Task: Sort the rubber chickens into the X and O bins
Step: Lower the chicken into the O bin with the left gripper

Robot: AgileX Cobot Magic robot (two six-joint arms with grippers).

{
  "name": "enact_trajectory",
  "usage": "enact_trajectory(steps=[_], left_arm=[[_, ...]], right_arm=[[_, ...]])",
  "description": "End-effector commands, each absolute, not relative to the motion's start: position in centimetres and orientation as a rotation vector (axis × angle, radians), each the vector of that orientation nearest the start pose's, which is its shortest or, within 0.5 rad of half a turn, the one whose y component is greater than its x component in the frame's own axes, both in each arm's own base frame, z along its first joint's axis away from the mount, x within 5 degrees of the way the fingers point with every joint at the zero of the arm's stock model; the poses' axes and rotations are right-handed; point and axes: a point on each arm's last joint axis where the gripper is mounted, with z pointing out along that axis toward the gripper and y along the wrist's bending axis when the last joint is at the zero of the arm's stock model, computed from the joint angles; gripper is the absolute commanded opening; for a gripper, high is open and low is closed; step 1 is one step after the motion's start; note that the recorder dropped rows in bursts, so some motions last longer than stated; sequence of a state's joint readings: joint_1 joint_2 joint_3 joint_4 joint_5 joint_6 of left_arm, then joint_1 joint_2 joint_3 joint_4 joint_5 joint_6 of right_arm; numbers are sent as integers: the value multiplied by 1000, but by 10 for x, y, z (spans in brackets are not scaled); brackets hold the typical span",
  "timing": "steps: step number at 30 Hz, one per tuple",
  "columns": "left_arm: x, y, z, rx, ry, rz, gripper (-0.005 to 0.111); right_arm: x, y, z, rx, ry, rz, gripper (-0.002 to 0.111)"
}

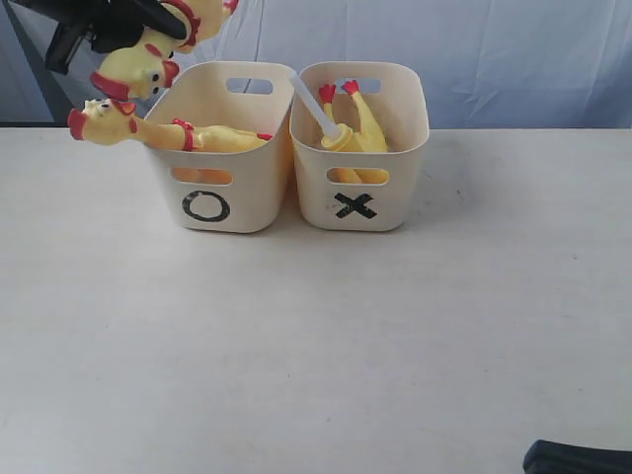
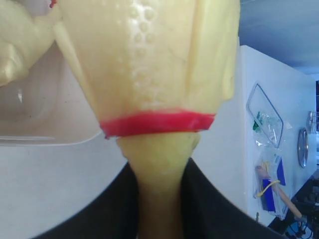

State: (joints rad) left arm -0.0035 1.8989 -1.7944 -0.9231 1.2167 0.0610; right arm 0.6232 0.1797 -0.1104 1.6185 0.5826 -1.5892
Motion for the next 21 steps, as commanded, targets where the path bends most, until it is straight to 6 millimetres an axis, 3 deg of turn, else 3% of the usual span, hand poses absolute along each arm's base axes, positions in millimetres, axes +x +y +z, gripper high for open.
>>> enact_trajectory(steps=[1, 8, 15, 21], left_arm=[[409, -71, 351, -182, 2509, -1261, 0], [404, -89, 346, -143, 2584, -1188, 0], [404, -88, 344, -332, 2629, -1195, 0], [401, -108, 348, -349, 2616, -1271, 0]], right_arm=[[16, 73, 240, -904, 1333, 952, -1], [16, 72, 240, -901, 1335, 948, -1], [16, 72, 240, -898, 1337, 945, -1], [17, 72, 240, -892, 1340, 940, -1]])
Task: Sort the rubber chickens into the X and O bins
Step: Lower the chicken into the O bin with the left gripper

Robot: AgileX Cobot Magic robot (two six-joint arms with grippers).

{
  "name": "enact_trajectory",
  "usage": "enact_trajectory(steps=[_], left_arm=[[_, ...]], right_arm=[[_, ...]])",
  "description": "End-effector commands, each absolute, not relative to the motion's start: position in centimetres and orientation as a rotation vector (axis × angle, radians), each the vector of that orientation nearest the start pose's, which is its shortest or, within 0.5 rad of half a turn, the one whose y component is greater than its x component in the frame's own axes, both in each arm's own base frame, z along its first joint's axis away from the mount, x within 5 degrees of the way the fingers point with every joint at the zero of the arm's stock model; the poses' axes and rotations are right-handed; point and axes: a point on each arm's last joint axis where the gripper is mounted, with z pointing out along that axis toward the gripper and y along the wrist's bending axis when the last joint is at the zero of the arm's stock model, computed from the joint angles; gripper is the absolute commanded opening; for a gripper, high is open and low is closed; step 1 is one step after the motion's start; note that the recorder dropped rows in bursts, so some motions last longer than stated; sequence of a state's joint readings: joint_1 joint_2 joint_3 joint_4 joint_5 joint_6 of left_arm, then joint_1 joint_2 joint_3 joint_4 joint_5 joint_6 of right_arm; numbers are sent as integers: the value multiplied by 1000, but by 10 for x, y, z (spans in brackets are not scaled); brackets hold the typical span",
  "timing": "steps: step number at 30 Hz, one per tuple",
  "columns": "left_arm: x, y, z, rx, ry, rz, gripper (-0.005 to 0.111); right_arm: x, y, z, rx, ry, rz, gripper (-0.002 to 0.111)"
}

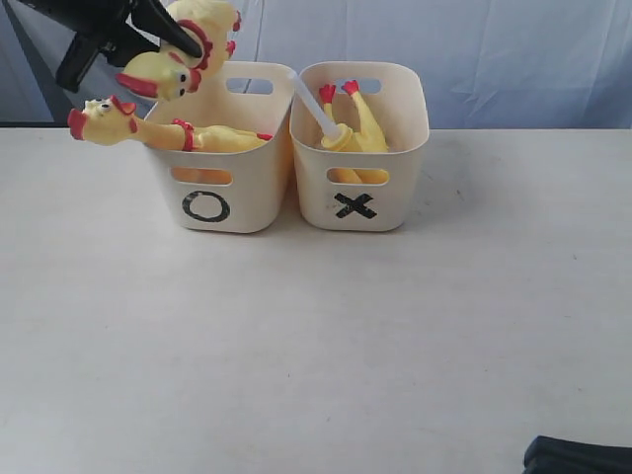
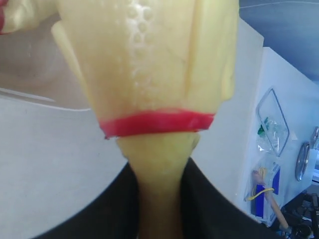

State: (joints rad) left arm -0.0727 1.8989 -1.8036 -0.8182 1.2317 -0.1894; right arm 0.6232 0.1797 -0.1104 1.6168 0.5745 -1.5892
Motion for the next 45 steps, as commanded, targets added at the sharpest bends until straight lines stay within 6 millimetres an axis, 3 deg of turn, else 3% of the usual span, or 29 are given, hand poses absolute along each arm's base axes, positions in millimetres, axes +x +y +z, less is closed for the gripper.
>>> enact_trajectory(steps=[1, 9, 20, 29, 45], left_arm=[[402, -111, 348, -346, 2604, -1265, 0], [393, -126, 355, -344, 2615, -1155, 0], [382, -137, 369, -328, 2588, -1168, 0], [380, -154, 355, -395, 2548, -1185, 0], [377, -152, 329, -527, 2551, -1175, 0]], right_arm=[[17, 72, 240, -892, 1340, 940, -1], [17, 72, 240, -894, 1339, 942, -1], [17, 72, 240, -893, 1339, 940, -1], [17, 72, 240, -893, 1339, 940, -1], [18, 72, 240, -887, 1342, 934, -1]])
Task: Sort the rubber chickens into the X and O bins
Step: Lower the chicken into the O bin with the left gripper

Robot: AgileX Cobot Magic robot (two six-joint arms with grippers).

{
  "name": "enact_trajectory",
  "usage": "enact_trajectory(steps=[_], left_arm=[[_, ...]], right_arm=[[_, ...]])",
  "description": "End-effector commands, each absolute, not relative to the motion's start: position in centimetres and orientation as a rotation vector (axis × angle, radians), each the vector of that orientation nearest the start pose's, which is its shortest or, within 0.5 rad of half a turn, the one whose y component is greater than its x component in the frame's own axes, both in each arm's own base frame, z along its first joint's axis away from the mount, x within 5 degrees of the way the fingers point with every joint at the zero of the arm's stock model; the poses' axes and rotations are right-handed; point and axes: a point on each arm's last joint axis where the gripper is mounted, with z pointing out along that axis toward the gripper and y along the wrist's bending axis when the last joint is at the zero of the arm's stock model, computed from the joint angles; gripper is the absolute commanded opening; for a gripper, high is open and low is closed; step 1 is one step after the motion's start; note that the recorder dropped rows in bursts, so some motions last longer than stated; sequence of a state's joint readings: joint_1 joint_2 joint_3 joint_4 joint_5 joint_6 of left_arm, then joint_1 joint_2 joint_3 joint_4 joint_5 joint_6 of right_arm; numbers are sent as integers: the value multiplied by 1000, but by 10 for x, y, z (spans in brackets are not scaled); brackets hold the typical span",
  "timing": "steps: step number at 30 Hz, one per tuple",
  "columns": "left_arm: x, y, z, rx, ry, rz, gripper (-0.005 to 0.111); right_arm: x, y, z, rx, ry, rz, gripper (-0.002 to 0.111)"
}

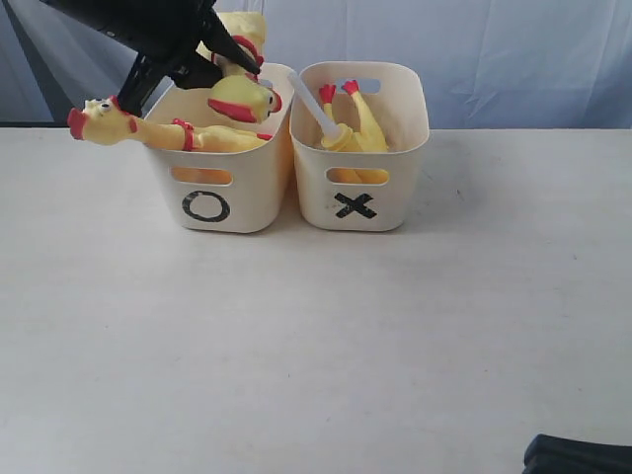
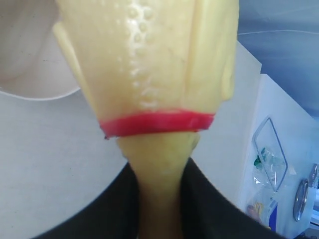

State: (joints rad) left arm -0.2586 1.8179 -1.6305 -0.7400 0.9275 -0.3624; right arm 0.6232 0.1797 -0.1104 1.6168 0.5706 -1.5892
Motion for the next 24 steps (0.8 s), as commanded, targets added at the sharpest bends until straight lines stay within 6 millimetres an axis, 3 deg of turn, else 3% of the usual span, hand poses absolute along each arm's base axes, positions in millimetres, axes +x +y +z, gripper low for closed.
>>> enact_trajectory(steps=[1, 24], left_arm=[[377, -152, 328, -530, 2556, -1174, 0], [384, -154, 305, -543, 2633, -1131, 0]], right_arm=[[18, 72, 240, -887, 1342, 934, -1], [19, 71, 240, -878, 1347, 925, -1]])
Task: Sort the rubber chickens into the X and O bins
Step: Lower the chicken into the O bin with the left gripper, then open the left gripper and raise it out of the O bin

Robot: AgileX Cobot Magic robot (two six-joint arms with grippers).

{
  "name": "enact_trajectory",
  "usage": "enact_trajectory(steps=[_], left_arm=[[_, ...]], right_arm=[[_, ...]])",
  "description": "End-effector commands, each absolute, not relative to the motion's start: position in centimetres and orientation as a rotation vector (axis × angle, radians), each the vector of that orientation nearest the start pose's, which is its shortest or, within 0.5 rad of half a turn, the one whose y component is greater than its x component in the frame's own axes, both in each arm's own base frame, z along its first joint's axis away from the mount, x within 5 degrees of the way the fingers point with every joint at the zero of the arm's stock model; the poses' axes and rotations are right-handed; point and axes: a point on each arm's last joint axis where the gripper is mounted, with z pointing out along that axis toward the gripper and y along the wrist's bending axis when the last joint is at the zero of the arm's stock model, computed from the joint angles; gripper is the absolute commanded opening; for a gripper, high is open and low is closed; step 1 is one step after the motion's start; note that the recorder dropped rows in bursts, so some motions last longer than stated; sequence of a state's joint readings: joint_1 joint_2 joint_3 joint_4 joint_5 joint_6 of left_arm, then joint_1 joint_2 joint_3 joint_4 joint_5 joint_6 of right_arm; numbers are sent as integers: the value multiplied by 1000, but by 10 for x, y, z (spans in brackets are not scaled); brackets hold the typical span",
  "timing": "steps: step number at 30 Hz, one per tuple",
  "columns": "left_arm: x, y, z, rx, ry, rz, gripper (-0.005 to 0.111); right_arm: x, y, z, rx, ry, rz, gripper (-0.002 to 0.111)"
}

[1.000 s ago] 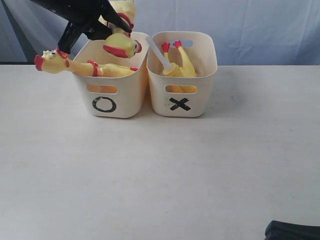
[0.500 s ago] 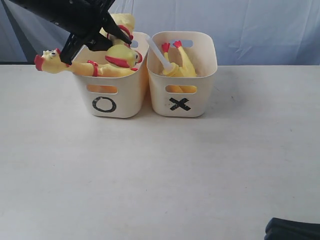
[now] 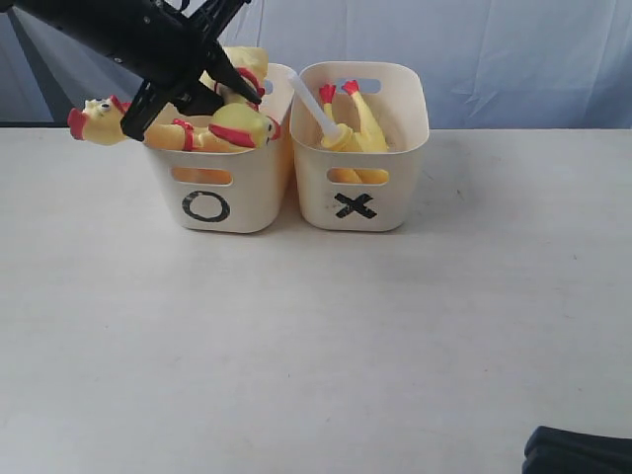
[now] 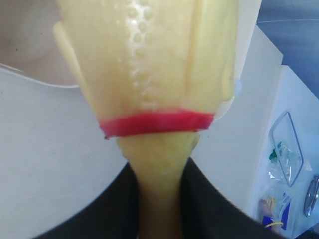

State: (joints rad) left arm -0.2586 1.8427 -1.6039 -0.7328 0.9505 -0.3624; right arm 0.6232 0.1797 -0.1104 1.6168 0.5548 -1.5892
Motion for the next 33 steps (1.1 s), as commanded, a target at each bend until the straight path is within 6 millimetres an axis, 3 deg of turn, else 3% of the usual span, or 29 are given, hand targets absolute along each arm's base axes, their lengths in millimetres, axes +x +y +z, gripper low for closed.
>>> enact_trajectory(steps=[1, 7, 12, 16, 20, 22, 33], left_arm=[[386, -154, 303, -548, 2632, -1129, 0], [397, -157, 279, -596, 2667, -1123, 0], [402, -155, 280, -603, 2615, -1098, 0], [401, -155, 279, -598, 2619, -1090, 12], [401, -155, 280, -603, 2624, -1104, 41], [401, -156, 280, -606, 2620, -1109, 46], [397, -157, 286, -602, 2633, -1150, 47]], right_arm=[[19, 71, 240, -879, 1347, 924, -1], [19, 71, 239, -893, 1348, 904, -1], [19, 71, 239, -896, 1347, 901, -1], [19, 71, 239, -896, 1347, 901, -1], [19, 71, 239, -896, 1347, 901, -1], [19, 71, 239, -899, 1347, 901, -1], [19, 71, 239, -903, 1347, 894, -1]])
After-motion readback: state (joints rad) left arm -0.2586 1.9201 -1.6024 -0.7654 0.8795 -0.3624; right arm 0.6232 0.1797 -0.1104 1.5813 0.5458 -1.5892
